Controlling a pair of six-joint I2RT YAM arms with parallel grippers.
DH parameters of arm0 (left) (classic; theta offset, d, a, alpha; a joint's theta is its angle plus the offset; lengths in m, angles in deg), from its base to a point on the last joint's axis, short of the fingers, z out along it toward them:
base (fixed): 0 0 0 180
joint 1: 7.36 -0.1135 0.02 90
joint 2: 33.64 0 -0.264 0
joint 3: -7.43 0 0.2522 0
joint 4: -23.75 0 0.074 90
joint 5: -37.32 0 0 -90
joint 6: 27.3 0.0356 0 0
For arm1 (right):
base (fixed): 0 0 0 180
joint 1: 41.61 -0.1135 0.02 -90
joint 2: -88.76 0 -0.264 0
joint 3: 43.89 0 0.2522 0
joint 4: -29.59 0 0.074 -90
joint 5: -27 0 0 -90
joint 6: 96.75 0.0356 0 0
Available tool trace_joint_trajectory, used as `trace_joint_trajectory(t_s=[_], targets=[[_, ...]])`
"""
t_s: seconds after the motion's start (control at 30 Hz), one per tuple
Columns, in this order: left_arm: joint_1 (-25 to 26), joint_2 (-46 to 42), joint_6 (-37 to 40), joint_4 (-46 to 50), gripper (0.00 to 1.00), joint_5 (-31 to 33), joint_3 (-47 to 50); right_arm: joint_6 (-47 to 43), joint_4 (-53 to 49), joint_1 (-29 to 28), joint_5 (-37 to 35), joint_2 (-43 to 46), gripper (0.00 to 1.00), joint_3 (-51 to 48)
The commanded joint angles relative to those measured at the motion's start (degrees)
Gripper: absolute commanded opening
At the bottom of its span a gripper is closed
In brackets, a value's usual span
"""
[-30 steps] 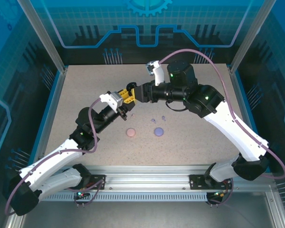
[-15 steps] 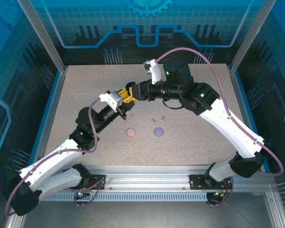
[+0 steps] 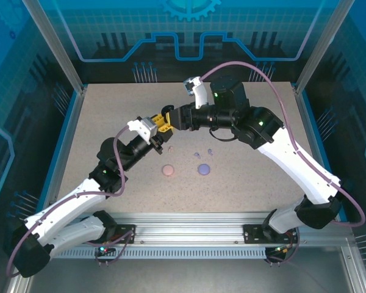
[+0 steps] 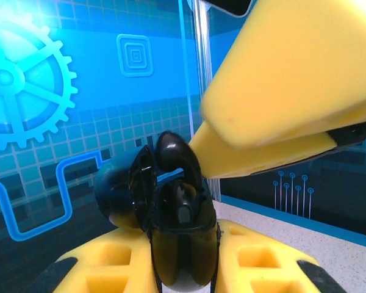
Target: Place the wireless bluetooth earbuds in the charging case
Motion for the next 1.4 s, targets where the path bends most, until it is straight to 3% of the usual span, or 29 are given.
trace_joint_trajectory(t_s=[0.0, 0.17, 0.43, 0.73, 0.9, 1.07, 1.37], targets=[[0.00, -0.23, 0.72, -1.99, 0.00, -0.35, -1.85, -0.35, 2.31, -1.12, 1.03, 3.41, 0.43, -0.94], [0.01, -0.42, 0.89, -1.70, 0.00, -0.39, -1.89, -0.60, 4.60, -0.41, -0.64, 6.23, 0.44, -2.64], [-0.02, -0.34, 0.82, -1.47, 0.00, -0.62, -1.80, -0.72, 0.49, 1.04, -3.74, 2.79, 0.44, -0.11], [0.00, 0.17, 0.37, -0.66, 0.00, -1.65, -1.91, -6.64, -19.34, 3.67, -10.37, -14.57, 0.43, 27.18], [0.01, 0.89, 0.19, -0.60, 0.00, -2.03, -2.17, -9.39, -30.81, 4.84, -9.29, -27.26, 0.20, 44.95], [-0.06, 1.33, 0.19, -0.42, 0.00, -2.39, -2.38, -10.05, -32.25, 5.26, -7.31, -30.84, 0.01, 48.57], [-0.04, 2.55, 0.02, -0.41, 0.00, -2.20, -2.94, -11.56, -33.24, 3.96, -4.98, -27.98, 0.00, 44.52]])
